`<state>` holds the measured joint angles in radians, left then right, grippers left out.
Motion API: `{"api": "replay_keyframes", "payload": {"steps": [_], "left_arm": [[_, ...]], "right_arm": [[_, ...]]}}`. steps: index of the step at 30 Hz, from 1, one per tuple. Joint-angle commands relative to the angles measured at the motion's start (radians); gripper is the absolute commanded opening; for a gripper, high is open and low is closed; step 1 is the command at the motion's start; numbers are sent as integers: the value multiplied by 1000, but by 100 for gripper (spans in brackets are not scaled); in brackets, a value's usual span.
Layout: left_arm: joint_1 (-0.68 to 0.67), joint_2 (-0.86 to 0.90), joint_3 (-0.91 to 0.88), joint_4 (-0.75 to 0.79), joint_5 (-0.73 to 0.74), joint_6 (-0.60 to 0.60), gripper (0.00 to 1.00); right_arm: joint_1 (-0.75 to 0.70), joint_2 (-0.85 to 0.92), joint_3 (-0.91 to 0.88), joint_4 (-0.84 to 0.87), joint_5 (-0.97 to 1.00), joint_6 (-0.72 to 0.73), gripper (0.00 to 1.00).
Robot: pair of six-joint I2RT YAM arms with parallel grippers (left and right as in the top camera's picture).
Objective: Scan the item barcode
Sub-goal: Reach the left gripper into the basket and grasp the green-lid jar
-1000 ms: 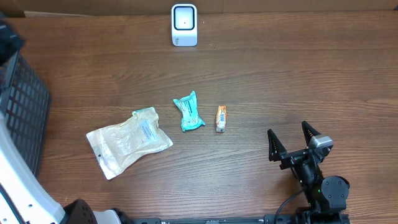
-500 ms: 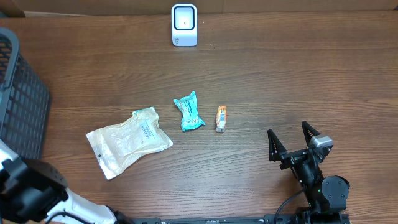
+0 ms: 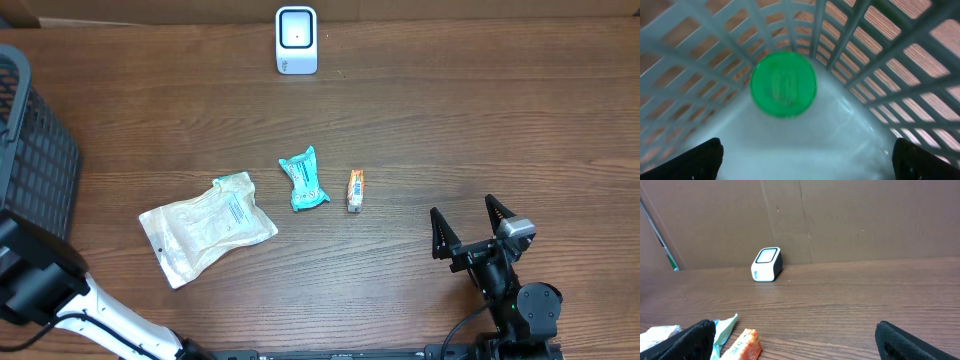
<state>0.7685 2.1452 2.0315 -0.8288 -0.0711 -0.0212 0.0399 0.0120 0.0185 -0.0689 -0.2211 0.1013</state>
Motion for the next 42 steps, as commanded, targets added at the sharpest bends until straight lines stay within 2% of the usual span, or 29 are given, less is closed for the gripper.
{"api": "replay_keyframes", "payload": {"steps": [1,11,27,30,33,38,42], "left_arm": [[8,47,-2,45,13,101,98],[10,120,-2,212,13,180,100],[13,190,-2,275,8,182,96],[13,190,-3,276,8,182,92],[13,184,-2,276,-1,163,89],[13,171,-2,268,-160,41,93],[16,170,-2,264,-163,31,94]], "right_arm": [[-2,-8,-10,6,3,2,100],[-2,-8,-10,6,3,2,100],[-2,-8,-10,6,3,2,100],[-2,-8,-10,6,3,2,100],[-2,-8,-10,6,3,2,100],[-2,-8,-10,6,3,2,100],[-2,-8,-10,6,3,2,100]]}}
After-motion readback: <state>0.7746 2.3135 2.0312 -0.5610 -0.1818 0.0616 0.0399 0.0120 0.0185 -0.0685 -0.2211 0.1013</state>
